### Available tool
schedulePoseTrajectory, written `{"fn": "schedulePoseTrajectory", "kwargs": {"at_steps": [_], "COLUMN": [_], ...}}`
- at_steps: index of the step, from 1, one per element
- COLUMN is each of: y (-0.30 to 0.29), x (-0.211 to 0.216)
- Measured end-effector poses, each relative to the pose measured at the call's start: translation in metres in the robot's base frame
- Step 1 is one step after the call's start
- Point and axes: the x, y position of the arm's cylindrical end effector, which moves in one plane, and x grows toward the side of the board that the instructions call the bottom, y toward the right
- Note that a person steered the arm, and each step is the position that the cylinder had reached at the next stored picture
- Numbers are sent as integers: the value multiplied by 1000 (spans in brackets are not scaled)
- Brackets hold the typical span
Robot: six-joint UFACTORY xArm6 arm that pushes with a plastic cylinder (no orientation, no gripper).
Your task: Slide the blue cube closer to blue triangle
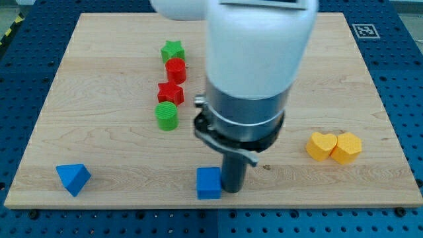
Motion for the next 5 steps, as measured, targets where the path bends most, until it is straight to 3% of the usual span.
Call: {"fn": "schedulePoseTrajectory", "kwargs": {"at_steps": [5], "y": [-98], "x": [12]}}
